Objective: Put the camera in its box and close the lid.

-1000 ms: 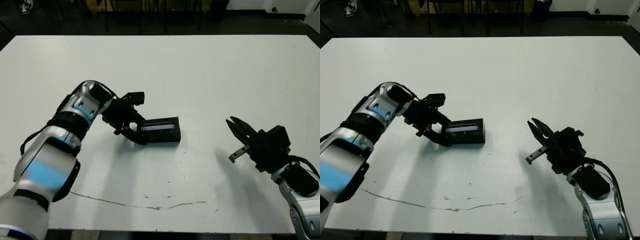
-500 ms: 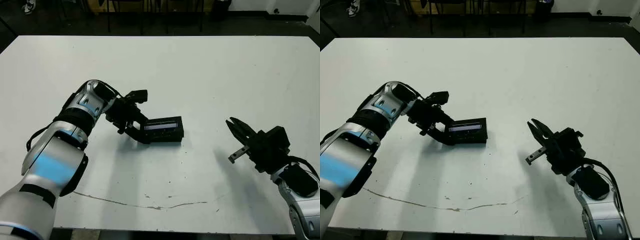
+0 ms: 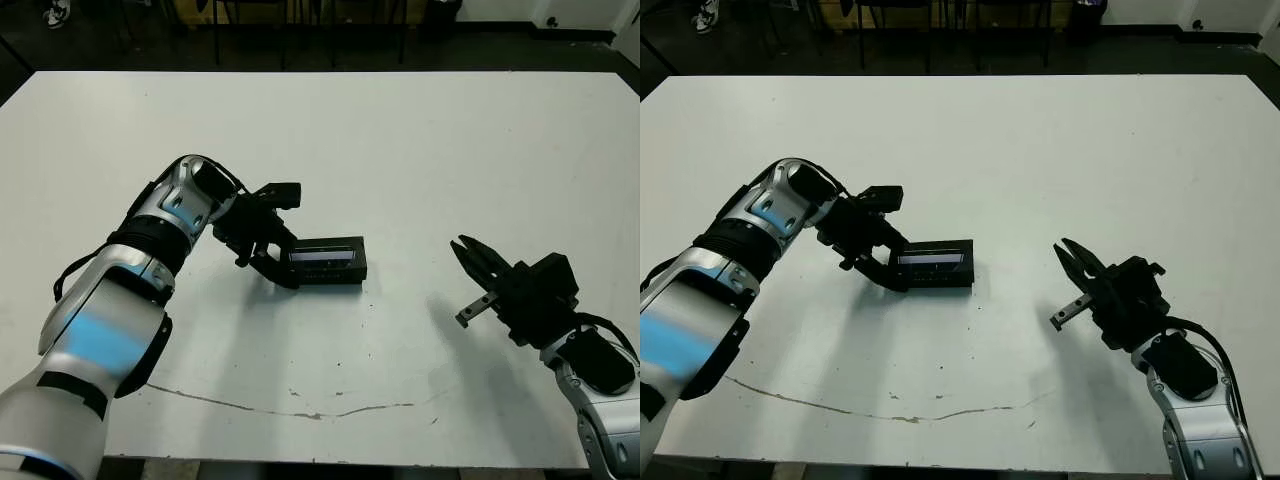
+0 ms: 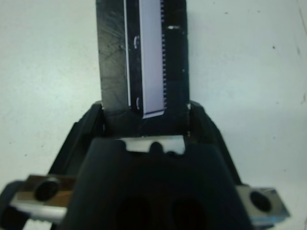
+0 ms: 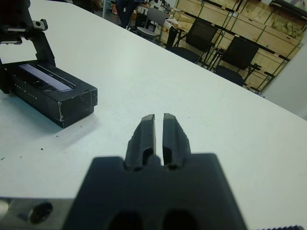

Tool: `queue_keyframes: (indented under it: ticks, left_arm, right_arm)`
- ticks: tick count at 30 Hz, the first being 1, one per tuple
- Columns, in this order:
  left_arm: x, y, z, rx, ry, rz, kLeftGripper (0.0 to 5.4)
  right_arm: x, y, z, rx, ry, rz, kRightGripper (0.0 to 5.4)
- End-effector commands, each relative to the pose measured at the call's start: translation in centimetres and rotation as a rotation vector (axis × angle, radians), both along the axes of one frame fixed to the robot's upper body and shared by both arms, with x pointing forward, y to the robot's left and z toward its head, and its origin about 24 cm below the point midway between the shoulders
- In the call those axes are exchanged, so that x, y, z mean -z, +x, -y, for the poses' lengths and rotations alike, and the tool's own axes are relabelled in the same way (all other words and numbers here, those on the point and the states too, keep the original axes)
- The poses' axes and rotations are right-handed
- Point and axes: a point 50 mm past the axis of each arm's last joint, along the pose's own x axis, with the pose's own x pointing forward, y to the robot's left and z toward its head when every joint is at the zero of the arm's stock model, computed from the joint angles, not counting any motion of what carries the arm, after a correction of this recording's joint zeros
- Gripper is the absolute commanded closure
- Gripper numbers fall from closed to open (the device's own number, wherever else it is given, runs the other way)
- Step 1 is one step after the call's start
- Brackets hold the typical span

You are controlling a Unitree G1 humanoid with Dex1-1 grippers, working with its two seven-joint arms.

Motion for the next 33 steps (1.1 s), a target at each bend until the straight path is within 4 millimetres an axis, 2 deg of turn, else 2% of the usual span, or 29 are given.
queue_keyframes:
  ticks: [1,7,11,18,26,33]
  left_arm:
    - [3.0,-1.6,0.8,0.073,0.08,-0.099,2.71]
    - [2.9,-1.7,1.4,0.113,0.089,-0.087,2.71]
    - [3.4,-1.7,0.9,0.083,0.105,-0.076,2.71]
    - [3.7,-1.7,0.3,0.162,0.104,0.06,1.44]
    - [3.5,-1.8,0.1,0.175,0.106,0.078,0.12]
    - [3.8,-1.9,-0.3,0.147,0.095,0.068,0.01]
  right_arm:
    - [0.3,-0.1,0.1,0.006,-0.018,-0.019,5.4]
    - [0.4,0.0,0.0,0.002,-0.014,-0.02,5.4]
    - [0.4,-0.1,0.0,0.0,-0.007,-0.026,5.4]
    - [0.5,-0.1,0.0,-0.001,-0.003,-0.027,5.4]
    - [0.6,-0.2,-0.1,-0.002,-0.004,-0.023,5.4]
    - [0.7,-0.2,-0.1,0.001,0.001,-0.03,5.4]
